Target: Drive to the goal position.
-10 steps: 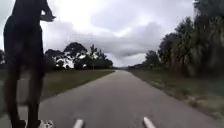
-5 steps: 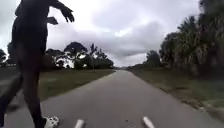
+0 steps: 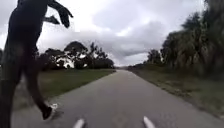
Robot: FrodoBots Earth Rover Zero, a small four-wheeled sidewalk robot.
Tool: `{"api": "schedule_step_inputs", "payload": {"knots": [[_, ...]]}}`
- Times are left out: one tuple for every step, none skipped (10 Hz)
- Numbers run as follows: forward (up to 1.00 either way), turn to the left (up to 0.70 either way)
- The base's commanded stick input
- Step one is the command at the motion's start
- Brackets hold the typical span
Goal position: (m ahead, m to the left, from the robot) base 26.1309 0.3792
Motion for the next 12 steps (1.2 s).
{"api": "schedule_step_inputs", "payload": {"knots": [[0.70, -0.01], [0.70, 0.00], [0.70, 0.00], [0.70, 0.00], [0.70, 0.00], [0.70, 0.00], [0.70, 0.00], [0.70, 0.00], [0.70, 0.00], [0.70, 0.00], [0.70, 0.00], [0.70, 0.00]]}}
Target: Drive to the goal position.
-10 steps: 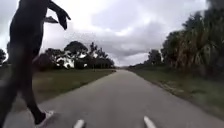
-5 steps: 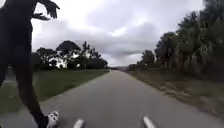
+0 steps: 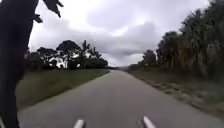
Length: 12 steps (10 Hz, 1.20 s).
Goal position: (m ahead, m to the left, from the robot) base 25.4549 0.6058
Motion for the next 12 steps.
{"api": "schedule_step_inputs", "payload": {"knots": [[0.70, 0.00], [0.70, -0.07], [0.70, -0.26], [0.70, -0.35], [0.70, -0.35], [0.70, -0.35], [0.70, -0.35], [0.70, -0.15], [0.70, 0.00], [0.70, 0.00], [0.70, 0.00], [0.70, 0.00]]}}
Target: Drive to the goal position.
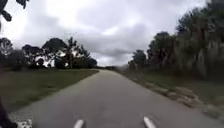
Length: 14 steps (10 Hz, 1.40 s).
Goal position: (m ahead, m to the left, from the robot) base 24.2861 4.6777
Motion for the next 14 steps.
{"api": "schedule_step_inputs", "payload": {"knots": [[0.70, 0.00], [0.70, 0.00], [0.70, 0.00], [0.70, 0.00], [0.70, 0.00], [0.70, 0.00], [0.70, 0.00], [0.70, 0.00], [0.70, 0.00], [0.70, 0.00], [0.70, 0.00], [0.70, 0.00], [0.70, 0.00], [0.70, 0.00]]}}
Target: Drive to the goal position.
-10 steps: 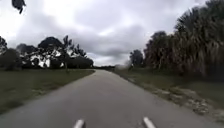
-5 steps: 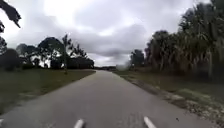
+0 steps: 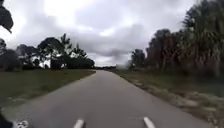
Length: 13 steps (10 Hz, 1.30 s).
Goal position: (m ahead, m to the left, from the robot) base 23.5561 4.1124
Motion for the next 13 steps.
{"api": "schedule_step_inputs", "payload": {"knots": [[0.70, 0.00], [0.70, 0.00], [0.70, 0.00], [0.70, 0.00], [0.70, 0.00], [0.70, 0.00], [0.70, 0.00], [0.70, 0.00], [0.70, 0.00], [0.70, 0.00], [0.70, 0.00], [0.70, 0.00], [0.70, 0.00]]}}
